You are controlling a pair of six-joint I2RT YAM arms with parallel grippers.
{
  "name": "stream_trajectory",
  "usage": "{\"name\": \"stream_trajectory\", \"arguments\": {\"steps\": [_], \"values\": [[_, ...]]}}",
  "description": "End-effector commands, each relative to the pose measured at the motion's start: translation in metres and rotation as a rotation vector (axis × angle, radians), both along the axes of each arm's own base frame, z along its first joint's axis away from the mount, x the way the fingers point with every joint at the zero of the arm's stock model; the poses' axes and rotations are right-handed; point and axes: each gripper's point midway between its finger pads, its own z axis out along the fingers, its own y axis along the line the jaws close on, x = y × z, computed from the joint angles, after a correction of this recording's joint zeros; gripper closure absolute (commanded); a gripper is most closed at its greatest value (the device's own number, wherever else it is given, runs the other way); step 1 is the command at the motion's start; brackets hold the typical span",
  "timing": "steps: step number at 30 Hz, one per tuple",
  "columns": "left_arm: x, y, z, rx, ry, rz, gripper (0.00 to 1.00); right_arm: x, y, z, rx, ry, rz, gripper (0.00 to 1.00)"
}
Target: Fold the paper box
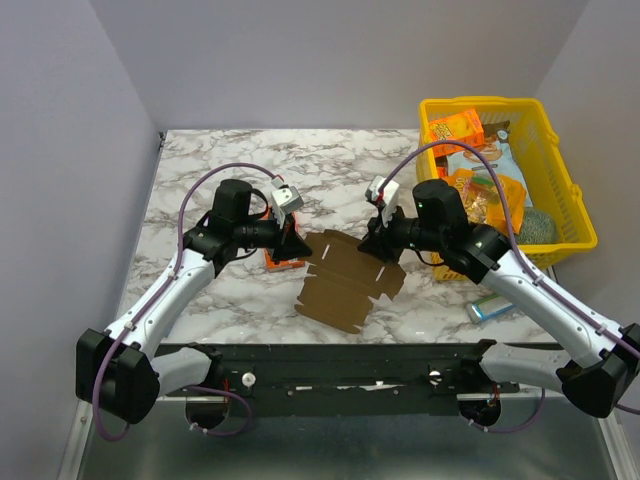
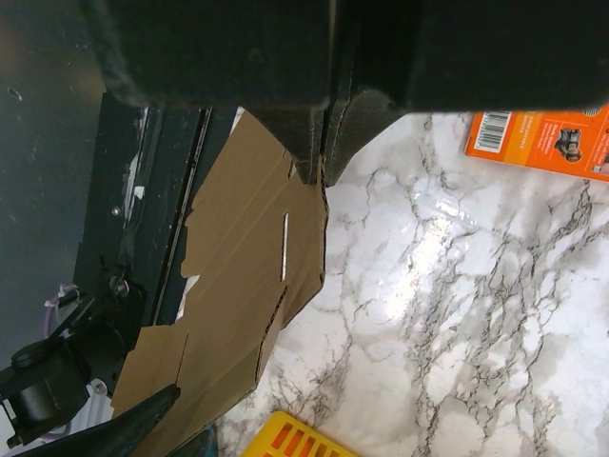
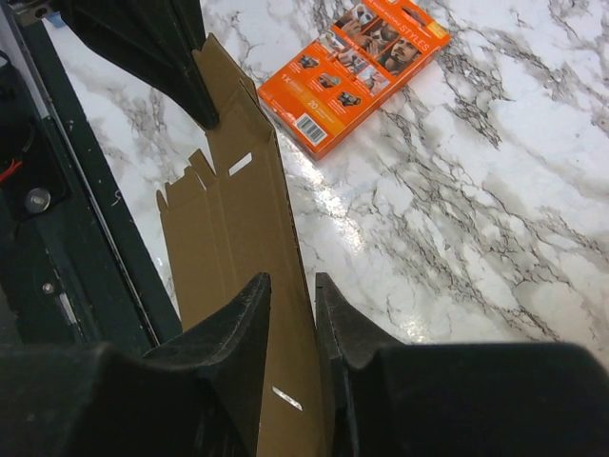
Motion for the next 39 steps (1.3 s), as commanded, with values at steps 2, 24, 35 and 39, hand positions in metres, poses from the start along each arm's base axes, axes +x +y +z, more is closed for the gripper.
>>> {"name": "stream_trajectory", "arguments": {"steps": [2,24,35,39], "values": [[-0.003,-0.001,0.018,-0.022,-0.048,-0.02,1.0,0.0,0.001,0.006,0.008,-0.018,-0.006,0.72],[0.039,0.016,-0.004,0.08,-0.019,0.252,0.01,0.02,0.002,-0.066,-0.146,0.026,-0.209,0.99],[0.054,0.052,-0.016,0.127,-0.014,0.688,0.07,0.04,-0.017,-0.111,-0.243,-0.069,-0.428,0.99],[0.042,0.032,-0.045,0.043,0.031,0.675,0.16,0.043,-0.02,-0.125,-0.29,-0.108,-0.473,0.99]]}}
